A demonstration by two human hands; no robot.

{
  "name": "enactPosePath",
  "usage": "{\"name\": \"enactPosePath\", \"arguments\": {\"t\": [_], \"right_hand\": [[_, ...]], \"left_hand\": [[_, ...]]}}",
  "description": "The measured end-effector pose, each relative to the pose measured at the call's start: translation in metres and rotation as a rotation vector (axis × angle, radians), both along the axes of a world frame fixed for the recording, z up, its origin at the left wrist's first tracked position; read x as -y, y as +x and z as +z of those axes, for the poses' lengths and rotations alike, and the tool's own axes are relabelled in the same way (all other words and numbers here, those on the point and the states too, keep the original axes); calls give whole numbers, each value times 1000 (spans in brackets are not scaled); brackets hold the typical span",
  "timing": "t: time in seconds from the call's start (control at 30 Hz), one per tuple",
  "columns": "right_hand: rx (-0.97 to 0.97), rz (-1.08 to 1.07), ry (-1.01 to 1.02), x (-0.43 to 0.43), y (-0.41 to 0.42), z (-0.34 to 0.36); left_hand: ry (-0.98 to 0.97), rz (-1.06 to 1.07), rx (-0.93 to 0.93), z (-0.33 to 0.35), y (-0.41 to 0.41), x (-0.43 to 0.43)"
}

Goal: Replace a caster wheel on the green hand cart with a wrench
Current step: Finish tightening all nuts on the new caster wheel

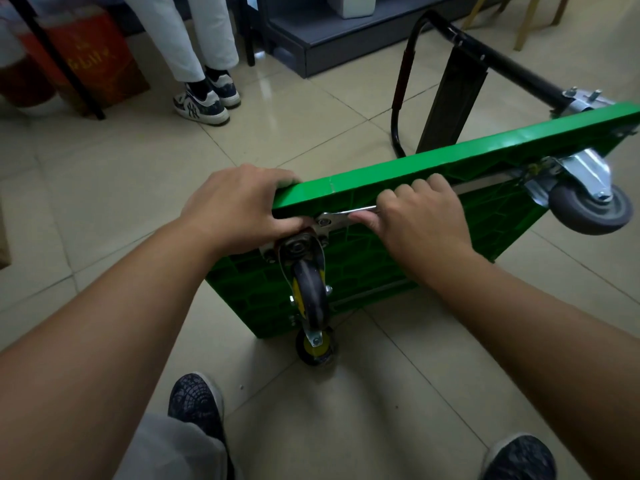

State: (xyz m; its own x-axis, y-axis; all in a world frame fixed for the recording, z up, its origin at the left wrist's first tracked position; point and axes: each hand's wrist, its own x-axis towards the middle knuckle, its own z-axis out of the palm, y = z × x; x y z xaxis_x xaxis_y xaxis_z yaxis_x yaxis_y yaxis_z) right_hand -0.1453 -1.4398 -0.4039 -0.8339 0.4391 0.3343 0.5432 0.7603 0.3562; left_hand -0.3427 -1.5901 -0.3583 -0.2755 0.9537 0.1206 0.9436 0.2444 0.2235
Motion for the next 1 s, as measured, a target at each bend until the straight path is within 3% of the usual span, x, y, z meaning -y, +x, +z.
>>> {"name": "enactPosePath", "arguments": {"t": [0.2, 0.4, 0.67, 0.8, 1.0], "right_hand": [[-221, 15, 35, -3, 3, -24], [-532, -32, -187, 12, -8, -70], [-713, -41, -328, 22, -15, -89], [-712, -18, -353, 17, -14, -88], [-529, 29, -443, 7, 0, -77]], "left_hand": [[-19, 14, -2, 1, 1, 0], [-12, 8, 5, -3, -2, 0], [-4, -19, 20, -5, -1, 1], [5, -22, 10, -5, -5, -1], [-3, -20, 20, -4, -4, 0]]}}
